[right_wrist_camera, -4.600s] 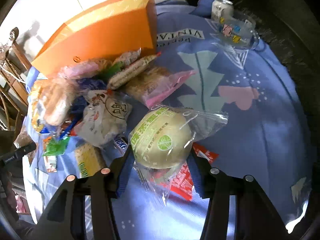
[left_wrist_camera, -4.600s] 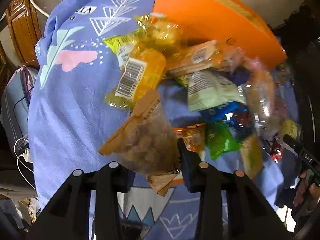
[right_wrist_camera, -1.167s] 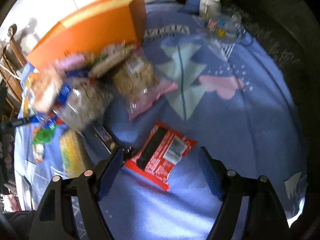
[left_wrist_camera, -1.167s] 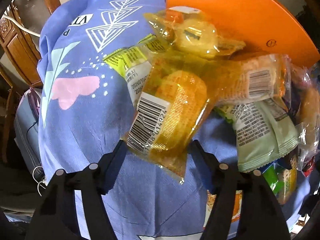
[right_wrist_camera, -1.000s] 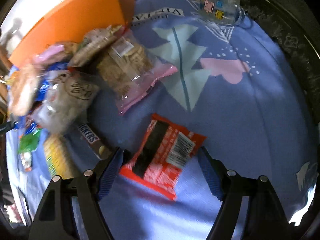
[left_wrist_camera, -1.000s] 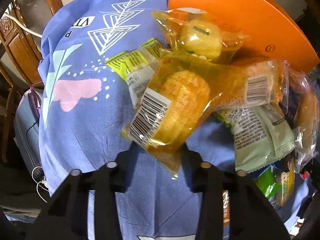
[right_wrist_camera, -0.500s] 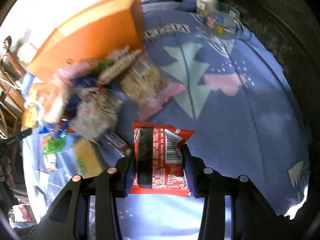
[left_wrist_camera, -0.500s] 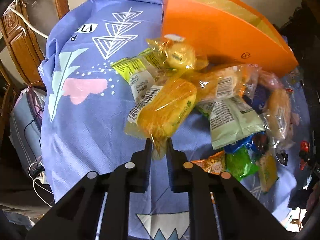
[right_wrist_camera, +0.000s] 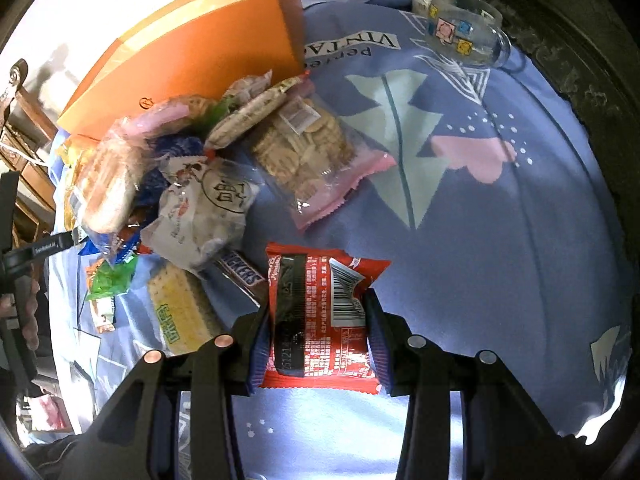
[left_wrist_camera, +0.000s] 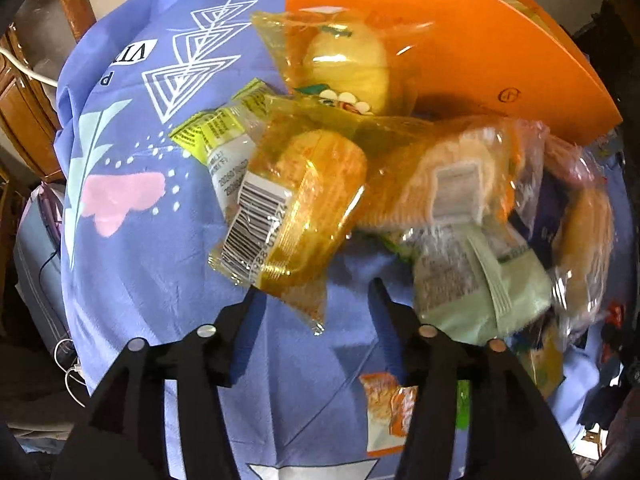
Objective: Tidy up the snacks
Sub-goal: 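Lift both held snacks over the orange box and open both tools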
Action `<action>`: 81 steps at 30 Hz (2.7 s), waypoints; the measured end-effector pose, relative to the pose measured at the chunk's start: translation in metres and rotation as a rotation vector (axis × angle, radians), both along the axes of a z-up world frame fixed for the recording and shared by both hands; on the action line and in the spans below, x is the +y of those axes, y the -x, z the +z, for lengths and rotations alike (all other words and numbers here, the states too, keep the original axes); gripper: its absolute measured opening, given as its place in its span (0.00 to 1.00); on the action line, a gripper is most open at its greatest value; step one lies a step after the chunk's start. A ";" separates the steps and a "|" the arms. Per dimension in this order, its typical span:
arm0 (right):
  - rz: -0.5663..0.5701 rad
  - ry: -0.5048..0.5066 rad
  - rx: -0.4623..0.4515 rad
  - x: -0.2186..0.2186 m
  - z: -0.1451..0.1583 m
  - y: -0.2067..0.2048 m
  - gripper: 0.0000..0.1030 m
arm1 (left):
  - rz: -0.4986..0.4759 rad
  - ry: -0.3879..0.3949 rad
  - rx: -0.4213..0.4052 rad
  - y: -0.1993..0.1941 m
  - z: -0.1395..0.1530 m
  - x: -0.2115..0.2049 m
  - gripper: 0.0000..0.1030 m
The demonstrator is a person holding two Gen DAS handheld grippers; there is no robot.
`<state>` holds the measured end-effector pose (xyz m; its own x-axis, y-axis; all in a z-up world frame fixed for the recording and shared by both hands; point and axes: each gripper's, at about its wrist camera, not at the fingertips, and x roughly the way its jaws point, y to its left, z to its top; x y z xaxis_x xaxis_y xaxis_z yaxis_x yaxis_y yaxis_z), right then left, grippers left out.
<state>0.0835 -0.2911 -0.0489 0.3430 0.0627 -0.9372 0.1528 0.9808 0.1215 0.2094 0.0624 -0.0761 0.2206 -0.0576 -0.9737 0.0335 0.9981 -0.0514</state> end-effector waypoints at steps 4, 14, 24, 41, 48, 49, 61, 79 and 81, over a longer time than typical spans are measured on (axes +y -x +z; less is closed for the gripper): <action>-0.011 -0.001 0.018 -0.001 -0.008 -0.002 0.42 | 0.049 0.012 0.009 -0.011 -0.006 0.006 0.30; 0.021 -0.017 -0.007 0.001 0.003 -0.020 0.42 | 0.031 0.063 -0.070 0.018 0.033 0.024 0.06; 0.125 -0.048 -0.137 0.027 0.060 -0.061 0.42 | -0.026 0.063 -0.091 0.027 0.054 0.025 0.11; 0.125 -0.072 -0.092 0.027 0.044 -0.061 0.42 | -0.071 -0.028 -0.024 -0.027 -0.001 0.017 0.40; 0.153 -0.086 -0.126 0.035 0.058 -0.062 0.42 | -0.058 0.038 -0.068 -0.013 0.021 0.017 0.33; 0.158 -0.091 -0.135 0.036 0.062 -0.062 0.42 | -0.076 0.033 -0.095 -0.006 0.034 0.014 0.33; 0.195 -0.118 -0.362 0.040 0.143 -0.112 0.42 | -0.126 0.183 -0.317 -0.037 0.182 -0.021 0.33; 0.156 -0.044 -0.360 0.054 0.117 -0.203 0.68 | -0.061 0.049 -0.279 -0.134 0.127 -0.065 0.89; 0.166 -0.038 -0.346 0.051 0.113 -0.190 0.68 | -0.068 0.062 -0.270 -0.121 0.129 -0.060 0.89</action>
